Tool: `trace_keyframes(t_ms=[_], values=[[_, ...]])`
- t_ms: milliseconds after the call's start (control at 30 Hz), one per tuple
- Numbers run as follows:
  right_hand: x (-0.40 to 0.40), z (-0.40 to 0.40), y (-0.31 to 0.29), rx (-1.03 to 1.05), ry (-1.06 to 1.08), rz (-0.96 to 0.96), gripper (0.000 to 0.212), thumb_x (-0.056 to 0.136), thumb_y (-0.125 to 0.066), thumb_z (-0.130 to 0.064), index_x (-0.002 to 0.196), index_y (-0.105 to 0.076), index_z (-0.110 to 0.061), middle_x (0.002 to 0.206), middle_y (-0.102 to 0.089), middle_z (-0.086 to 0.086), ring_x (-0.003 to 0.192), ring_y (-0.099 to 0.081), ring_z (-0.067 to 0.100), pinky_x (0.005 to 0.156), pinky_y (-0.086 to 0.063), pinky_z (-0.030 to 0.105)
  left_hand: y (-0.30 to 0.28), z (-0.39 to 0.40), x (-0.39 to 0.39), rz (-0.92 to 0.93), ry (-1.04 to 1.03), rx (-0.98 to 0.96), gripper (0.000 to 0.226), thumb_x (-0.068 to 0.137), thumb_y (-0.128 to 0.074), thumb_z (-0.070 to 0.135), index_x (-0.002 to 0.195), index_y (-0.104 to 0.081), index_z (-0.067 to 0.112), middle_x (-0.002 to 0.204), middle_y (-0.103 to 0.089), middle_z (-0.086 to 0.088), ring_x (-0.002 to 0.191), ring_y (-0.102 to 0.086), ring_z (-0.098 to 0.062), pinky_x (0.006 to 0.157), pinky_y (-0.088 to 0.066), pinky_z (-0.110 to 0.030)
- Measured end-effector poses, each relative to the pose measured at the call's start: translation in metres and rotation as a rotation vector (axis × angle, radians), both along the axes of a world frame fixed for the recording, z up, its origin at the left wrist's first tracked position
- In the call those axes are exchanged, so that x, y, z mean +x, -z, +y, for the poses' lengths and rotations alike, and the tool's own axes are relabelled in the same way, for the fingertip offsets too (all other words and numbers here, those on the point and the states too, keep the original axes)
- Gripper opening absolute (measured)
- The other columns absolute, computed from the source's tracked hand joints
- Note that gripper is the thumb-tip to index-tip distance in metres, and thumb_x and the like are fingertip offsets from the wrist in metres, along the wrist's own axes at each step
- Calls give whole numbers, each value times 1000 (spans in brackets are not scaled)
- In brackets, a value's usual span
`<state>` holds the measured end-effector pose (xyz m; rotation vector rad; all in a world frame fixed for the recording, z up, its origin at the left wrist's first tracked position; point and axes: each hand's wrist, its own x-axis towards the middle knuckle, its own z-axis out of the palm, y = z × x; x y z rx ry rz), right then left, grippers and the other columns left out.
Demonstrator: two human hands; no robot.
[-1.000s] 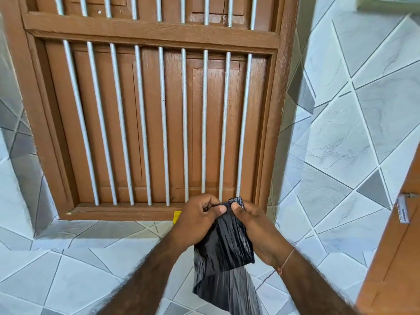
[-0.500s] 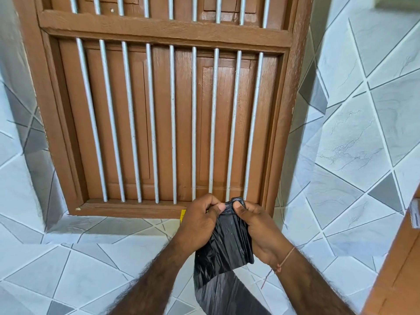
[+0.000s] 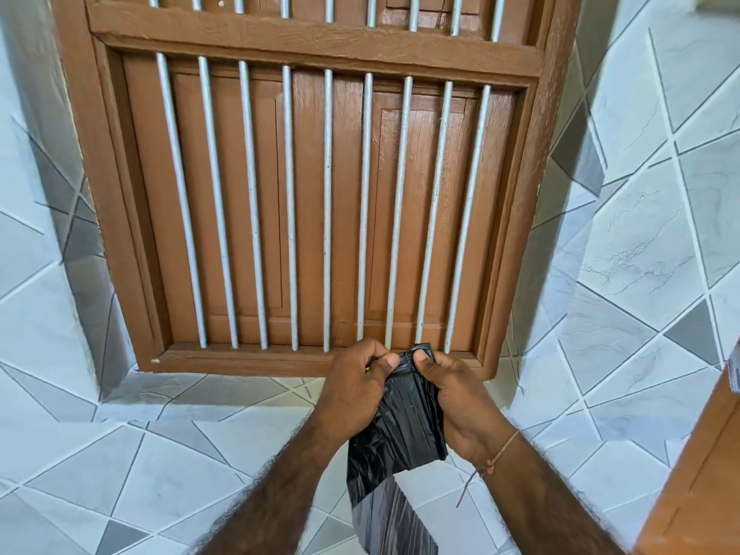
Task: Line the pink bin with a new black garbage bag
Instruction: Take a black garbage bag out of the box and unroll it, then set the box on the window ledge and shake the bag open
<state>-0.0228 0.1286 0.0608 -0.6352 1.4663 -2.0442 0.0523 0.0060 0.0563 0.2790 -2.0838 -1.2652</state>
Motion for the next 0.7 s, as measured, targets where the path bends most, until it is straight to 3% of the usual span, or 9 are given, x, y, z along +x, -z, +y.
trace_keyframes(t_ms=[167, 267, 400, 533, 633, 700], values=[[19, -17, 5, 1, 42, -28, 25, 97, -50, -16, 96, -67, 2, 87, -72, 19, 73, -69, 26, 65, -55, 32, 7, -14, 12, -29, 21, 34, 19, 93, -59, 20, 75, -60, 14, 69, -60, 2, 66, -54, -10, 62, -42, -28], [29, -24, 10, 21, 77, -30, 26, 98, -50, -17, 99, -67, 3, 91, -72, 21, 79, -68, 29, 71, -54, 35, 13, -23, 18, -27, 33, 31, 20, 92, -60, 20, 73, -60, 16, 69, -60, 1, 67, -54, -12, 65, -43, -32], [39, -32, 11, 22, 104, -6, 26, 98, -48, -17, 90, -69, -3, 88, -69, 21, 79, -65, 29, 79, -52, 41, 16, -28, 26, -23, 6, 0, 26, 92, -59, 19, 67, -56, 23, 66, -56, 7, 62, -49, -3, 60, -40, -25], [45, -37, 13, 36, 99, -18, 26, 98, -48, -16, 86, -69, -6, 82, -71, 18, 74, -67, 27, 75, -53, 38, 17, -28, 30, -22, 6, -14, 23, 92, -59, 19, 69, -57, 22, 66, -57, 8, 61, -50, 2, 58, -39, -18], [34, -34, 14, -48, 209, -164, 27, 98, -46, -13, 75, -60, -13, 61, -63, 6, 54, -59, 15, 59, -51, 27, 18, -35, 36, 8, -59, 26, 23, 92, -59, 13, 70, -58, 20, 68, -57, 9, 65, -51, -2, 57, -37, -10], [7, -11, 8, -115, 368, -299, 29, 99, -44, -20, 71, -51, -19, 51, -51, -3, 42, -46, 8, 43, -42, 19, 24, -62, 47, 39, -222, 84, 21, 91, -59, 10, 71, -60, 16, 70, -59, 4, 71, -55, -16, 62, -39, -13]])
